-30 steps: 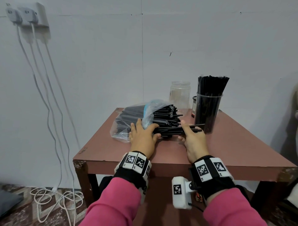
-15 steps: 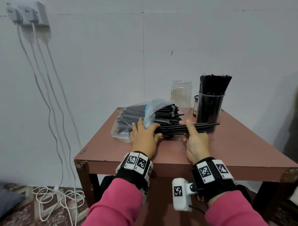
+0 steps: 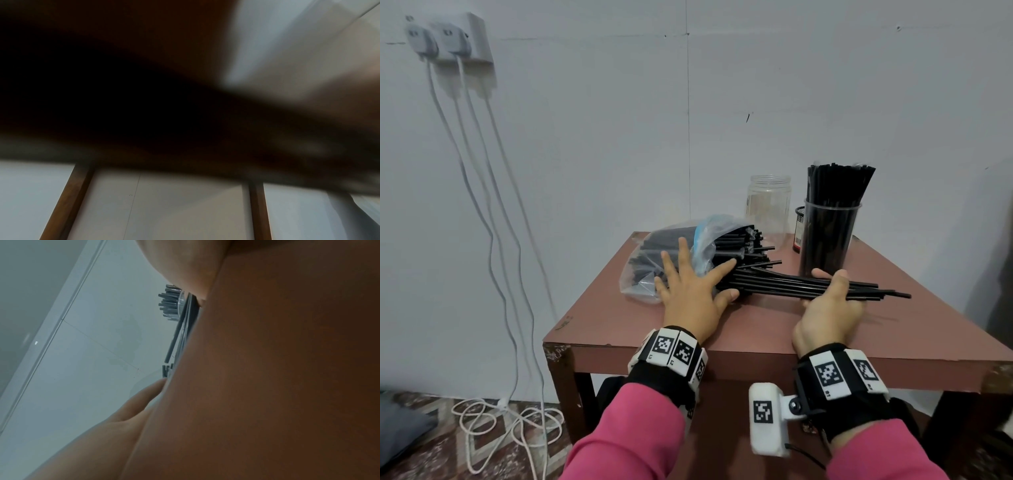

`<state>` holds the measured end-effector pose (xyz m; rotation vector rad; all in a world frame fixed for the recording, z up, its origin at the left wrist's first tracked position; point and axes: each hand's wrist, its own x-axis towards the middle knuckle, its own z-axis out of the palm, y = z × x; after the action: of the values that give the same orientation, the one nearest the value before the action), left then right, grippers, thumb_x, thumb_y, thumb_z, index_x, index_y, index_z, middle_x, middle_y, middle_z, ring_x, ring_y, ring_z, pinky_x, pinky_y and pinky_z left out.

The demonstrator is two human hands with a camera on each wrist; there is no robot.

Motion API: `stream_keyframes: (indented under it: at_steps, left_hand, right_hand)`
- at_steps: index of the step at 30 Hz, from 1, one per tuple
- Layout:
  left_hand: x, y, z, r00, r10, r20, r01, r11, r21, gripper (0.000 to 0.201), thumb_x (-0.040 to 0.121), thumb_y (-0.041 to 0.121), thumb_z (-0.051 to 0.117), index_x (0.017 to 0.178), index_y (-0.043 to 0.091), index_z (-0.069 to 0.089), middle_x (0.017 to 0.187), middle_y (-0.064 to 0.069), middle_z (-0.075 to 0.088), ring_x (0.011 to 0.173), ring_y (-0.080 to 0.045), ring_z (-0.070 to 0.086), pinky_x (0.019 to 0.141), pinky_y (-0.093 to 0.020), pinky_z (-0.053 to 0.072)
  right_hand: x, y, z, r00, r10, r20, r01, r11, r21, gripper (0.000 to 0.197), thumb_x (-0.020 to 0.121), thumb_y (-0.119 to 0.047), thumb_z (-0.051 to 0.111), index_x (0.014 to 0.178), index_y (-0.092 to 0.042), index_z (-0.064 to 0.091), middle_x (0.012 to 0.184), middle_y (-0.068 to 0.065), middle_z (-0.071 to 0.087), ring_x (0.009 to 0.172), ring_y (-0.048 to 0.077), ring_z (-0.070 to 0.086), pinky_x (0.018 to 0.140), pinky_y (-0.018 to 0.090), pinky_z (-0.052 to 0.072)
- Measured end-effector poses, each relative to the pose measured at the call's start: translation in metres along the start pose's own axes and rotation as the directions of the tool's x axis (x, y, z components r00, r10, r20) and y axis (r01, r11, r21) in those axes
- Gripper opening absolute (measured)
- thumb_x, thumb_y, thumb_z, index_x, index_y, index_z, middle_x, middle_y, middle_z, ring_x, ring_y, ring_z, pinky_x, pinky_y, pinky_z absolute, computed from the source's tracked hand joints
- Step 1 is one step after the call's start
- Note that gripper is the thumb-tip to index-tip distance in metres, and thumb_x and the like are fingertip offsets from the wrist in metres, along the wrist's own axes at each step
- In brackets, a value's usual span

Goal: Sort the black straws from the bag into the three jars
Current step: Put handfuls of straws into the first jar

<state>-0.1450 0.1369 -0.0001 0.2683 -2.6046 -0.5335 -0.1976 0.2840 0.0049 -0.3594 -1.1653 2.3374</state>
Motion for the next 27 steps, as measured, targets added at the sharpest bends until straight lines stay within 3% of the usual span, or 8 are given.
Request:
stream_keyframes:
  at_steps: [6,9,17,19,21,24,25,27]
  left_hand:
    - [0.0,-0.001,0.001,0.999,-0.05,-0.007,0.05,0.997,0.06,0.037,0.096,0.048,0.048,0.132,0.051,0.047,0.16,-0.006,-0.017,0.142,-0.038,-0.026,0.113,-0.063,-0.005]
    - [0.0,0.0,-0.001,0.996,-0.073,-0.046,0.074,0.997,0.016,0.034,0.095,0.041,0.052,0.129,0.047,0.052,0.161,-0.007,-0.011,0.144,-0.036,-0.02,0.114,-0.06,-0.002]
    - [-0.004,0.003,-0.003,0.999,-0.04,-0.036,0.042,0.998,0.054,0.034,0.09,0.05,0.057,0.124,0.048,0.055,0.161,-0.002,-0.01,0.145,-0.031,-0.02,0.115,-0.059,-0.006]
    - [-0.005,0.002,-0.001,0.993,-0.027,-0.111,0.028,1.0,0.009,0.039,0.091,0.05,0.055,0.129,0.042,0.051,0.161,-0.005,-0.005,0.146,-0.029,-0.016,0.117,-0.056,-0.004]
    - [-0.006,0.003,-0.002,0.962,0.045,-0.271,-0.095,0.98,-0.175,0.039,0.093,0.048,0.052,0.129,0.033,0.054,0.161,-0.006,0.007,0.148,-0.023,-0.006,0.119,-0.047,0.003]
    - [-0.016,0.021,-0.014,0.873,-0.027,-0.487,-0.29,0.775,-0.562,0.032,0.096,0.037,0.049,0.122,0.022,0.058,0.15,0.002,0.035,0.142,-0.007,0.025,0.114,-0.024,0.021]
    - [-0.02,0.033,-0.021,0.867,-0.107,-0.486,-0.305,0.656,-0.69,0.028,0.098,0.034,0.048,0.121,0.021,0.058,0.143,0.004,0.045,0.134,-0.002,0.037,0.11,-0.018,0.028]
    - [-0.026,0.06,-0.036,0.9,-0.289,-0.328,-0.232,0.32,-0.919,0.027,0.101,0.035,0.041,0.119,0.021,0.057,0.126,0.003,0.06,0.118,-0.002,0.055,0.102,-0.019,0.04]
  right_hand:
    - [0.013,-0.016,-0.01,1.0,-0.013,-0.02,0.013,1.0,0.007,0.015,0.1,-0.027,0.046,0.109,-0.014,0.042,0.063,-0.01,0.066,0.047,0.003,0.051,0.037,0.015,0.036]
    - [0.02,-0.025,-0.015,0.999,-0.036,-0.002,0.036,0.998,0.045,0.014,0.1,-0.025,0.045,0.107,-0.014,0.042,0.071,-0.006,0.066,0.051,0.006,0.053,0.038,0.017,0.035]
    - [0.029,-0.053,-0.014,0.964,-0.195,0.18,0.195,0.981,0.018,0.013,0.098,-0.022,0.048,0.098,-0.009,0.05,0.078,0.002,0.068,0.052,0.013,0.05,0.038,0.022,0.034]
    - [0.027,-0.067,-0.01,0.947,-0.222,0.233,0.231,0.973,-0.011,0.009,0.099,-0.022,0.048,0.091,-0.018,0.047,0.078,0.001,0.067,0.048,0.01,0.05,0.038,0.021,0.035]
    - [0.025,-0.081,-0.004,0.916,-0.259,0.307,0.28,0.96,-0.026,0.01,0.099,-0.023,0.049,0.09,-0.02,0.045,0.077,0.001,0.068,0.047,0.01,0.049,0.039,0.022,0.036]
    - [0.018,-0.101,0.007,0.856,-0.295,0.425,0.342,0.939,-0.036,0.009,0.099,-0.025,0.049,0.097,-0.016,0.049,0.071,-0.004,0.069,0.054,0.009,0.056,0.043,0.021,0.039]
    - [0.016,-0.106,0.012,0.84,-0.29,0.459,0.34,0.94,-0.03,0.013,0.1,-0.024,0.049,0.103,-0.011,0.05,0.067,-0.005,0.069,0.055,0.008,0.058,0.043,0.019,0.04]
    - [0.01,-0.115,0.021,0.81,-0.247,0.532,0.3,0.954,-0.014,0.025,0.101,-0.021,0.048,0.111,0.001,0.051,0.065,-0.004,0.068,0.055,0.01,0.059,0.041,0.017,0.04]
